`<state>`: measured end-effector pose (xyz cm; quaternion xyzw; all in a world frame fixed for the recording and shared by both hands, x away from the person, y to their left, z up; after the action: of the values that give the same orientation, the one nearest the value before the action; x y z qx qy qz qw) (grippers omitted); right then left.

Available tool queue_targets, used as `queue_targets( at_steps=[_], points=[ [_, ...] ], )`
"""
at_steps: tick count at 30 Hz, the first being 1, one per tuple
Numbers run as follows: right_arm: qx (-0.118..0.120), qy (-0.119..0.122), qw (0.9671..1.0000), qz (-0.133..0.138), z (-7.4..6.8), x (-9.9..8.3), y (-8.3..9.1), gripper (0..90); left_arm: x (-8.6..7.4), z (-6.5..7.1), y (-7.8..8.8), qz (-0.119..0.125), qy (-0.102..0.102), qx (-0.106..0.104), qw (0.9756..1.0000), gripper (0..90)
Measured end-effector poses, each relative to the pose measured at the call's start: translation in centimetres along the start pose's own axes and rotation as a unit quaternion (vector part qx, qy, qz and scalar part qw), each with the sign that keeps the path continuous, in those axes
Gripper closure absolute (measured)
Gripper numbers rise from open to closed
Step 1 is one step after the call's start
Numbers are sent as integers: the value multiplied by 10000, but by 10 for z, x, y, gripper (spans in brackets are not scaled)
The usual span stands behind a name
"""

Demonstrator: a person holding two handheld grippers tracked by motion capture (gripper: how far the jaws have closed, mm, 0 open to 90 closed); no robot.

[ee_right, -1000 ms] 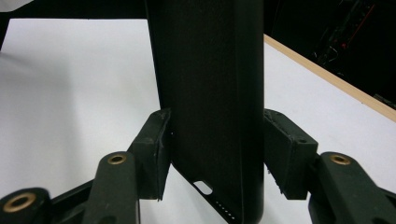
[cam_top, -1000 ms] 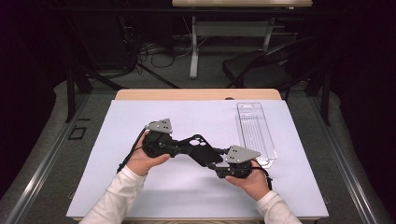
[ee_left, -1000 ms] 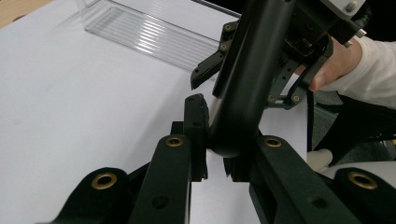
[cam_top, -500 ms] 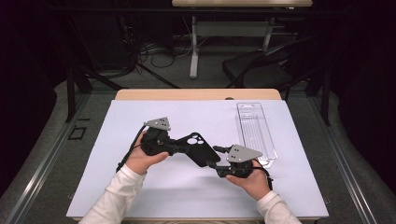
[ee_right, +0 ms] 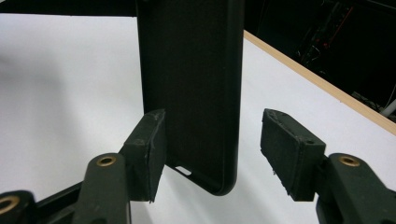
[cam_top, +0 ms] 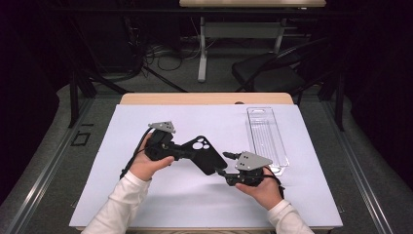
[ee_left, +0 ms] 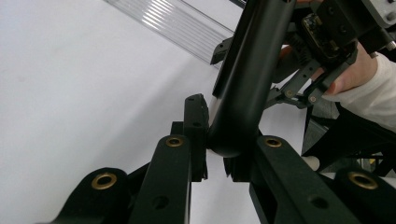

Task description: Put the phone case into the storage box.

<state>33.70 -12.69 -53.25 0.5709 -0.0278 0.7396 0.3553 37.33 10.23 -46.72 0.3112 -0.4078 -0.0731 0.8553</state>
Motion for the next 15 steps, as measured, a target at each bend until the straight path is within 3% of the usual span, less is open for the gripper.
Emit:
queue_targets(
  at_steps=[15],
  points=[
    [-181,134,9997,0,5,11,6,386,3,1,4,-246,53,178,9995,817]
  ],
)
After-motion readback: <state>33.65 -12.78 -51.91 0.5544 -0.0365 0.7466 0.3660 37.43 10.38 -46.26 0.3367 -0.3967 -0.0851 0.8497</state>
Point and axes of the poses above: each handheld gripper's, and its own axes: y roughly backward along the jaws, x roughly out of its top, z roughly to its right, the point moved 4 cm from there along -y, roughly forward along the jaws, and after that the axes turned 11 degrees about y, right-handed, at the moved point
